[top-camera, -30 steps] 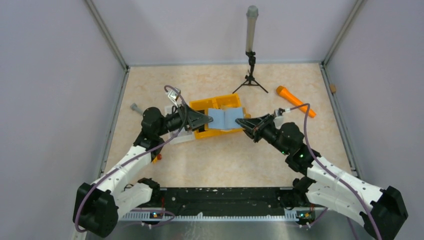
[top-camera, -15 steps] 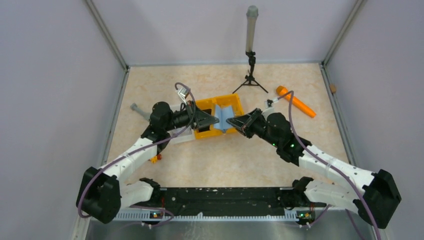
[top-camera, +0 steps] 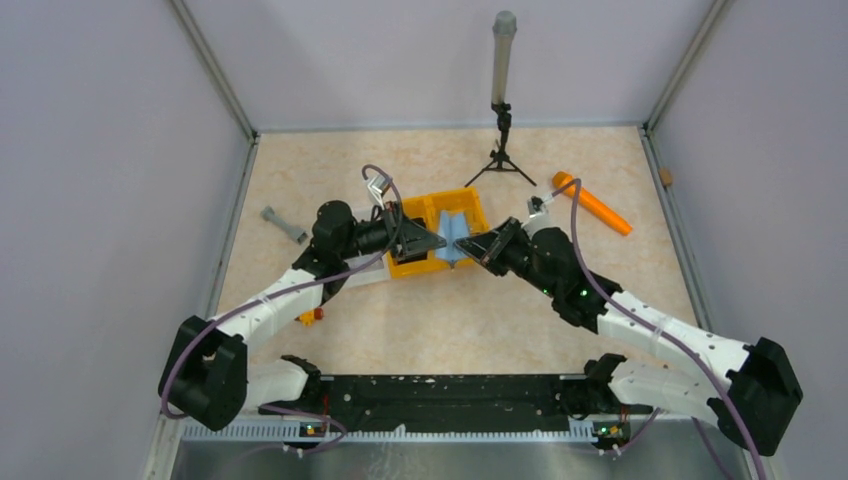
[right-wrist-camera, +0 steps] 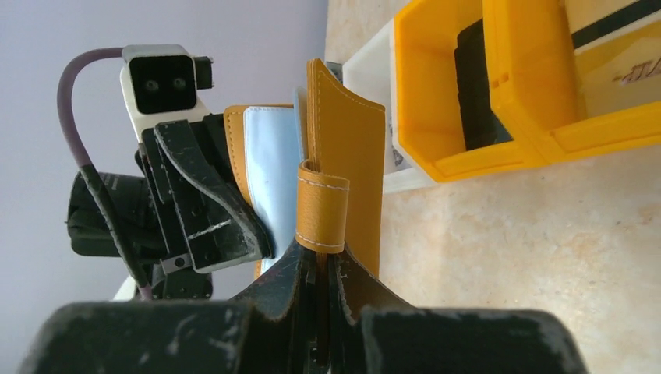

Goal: Take the credit cards out of the card holder
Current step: Place the card holder at the center of the board.

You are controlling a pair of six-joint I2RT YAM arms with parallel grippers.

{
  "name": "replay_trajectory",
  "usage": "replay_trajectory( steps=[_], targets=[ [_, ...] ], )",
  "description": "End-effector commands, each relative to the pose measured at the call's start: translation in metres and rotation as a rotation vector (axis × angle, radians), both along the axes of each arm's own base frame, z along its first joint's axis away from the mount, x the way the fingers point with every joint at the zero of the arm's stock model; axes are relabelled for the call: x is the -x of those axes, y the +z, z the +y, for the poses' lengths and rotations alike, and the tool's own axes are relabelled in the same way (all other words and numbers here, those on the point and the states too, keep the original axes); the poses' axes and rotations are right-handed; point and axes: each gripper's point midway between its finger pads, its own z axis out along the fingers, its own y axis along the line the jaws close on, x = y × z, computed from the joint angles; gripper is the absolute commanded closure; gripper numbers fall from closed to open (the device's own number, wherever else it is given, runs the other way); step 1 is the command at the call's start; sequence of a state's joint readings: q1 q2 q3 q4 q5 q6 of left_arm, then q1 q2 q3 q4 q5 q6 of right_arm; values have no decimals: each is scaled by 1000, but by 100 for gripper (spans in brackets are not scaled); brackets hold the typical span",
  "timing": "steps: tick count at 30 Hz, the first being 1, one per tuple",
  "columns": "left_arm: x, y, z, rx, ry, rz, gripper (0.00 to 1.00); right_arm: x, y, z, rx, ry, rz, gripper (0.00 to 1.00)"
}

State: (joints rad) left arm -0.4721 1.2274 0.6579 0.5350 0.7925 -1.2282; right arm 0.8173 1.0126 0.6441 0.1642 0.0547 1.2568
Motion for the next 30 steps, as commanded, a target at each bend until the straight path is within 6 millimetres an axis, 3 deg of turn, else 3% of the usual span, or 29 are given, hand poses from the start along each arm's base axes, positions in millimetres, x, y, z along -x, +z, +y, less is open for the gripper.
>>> replay_trajectory(
  steps=[1,3,5,6,7,9,12,15,19,30],
  targets=[
    [5,-5,-4,-65,-13,-71,90,11,57,-2,63,70,-337,100],
    [3,-23,-4,-105,-6,-52,89,13,46,-4,169,108,-414,100],
    [4,-35,-5,-114,-10,-39,100,17,34,-2,265,167,-453,90],
    [4,-36,-5,-107,-8,-48,100,20,31,0,304,213,-491,69],
    [4,-39,-6,-104,-7,-50,100,23,27,2,321,242,-499,57],
    [5,-43,-7,-106,-5,-48,100,29,23,4,318,280,-508,49],
    [6,-52,-10,-125,-12,-38,100,30,17,2,314,275,-511,49],
    [7,-62,-11,-160,-6,-32,100,27,-3,-7,361,244,-467,52],
    [8,-75,-8,-217,6,-26,100,26,-25,-17,422,224,-430,47],
    [12,-71,-13,-210,-16,-41,100,28,-29,-22,443,227,-459,60]
  ],
)
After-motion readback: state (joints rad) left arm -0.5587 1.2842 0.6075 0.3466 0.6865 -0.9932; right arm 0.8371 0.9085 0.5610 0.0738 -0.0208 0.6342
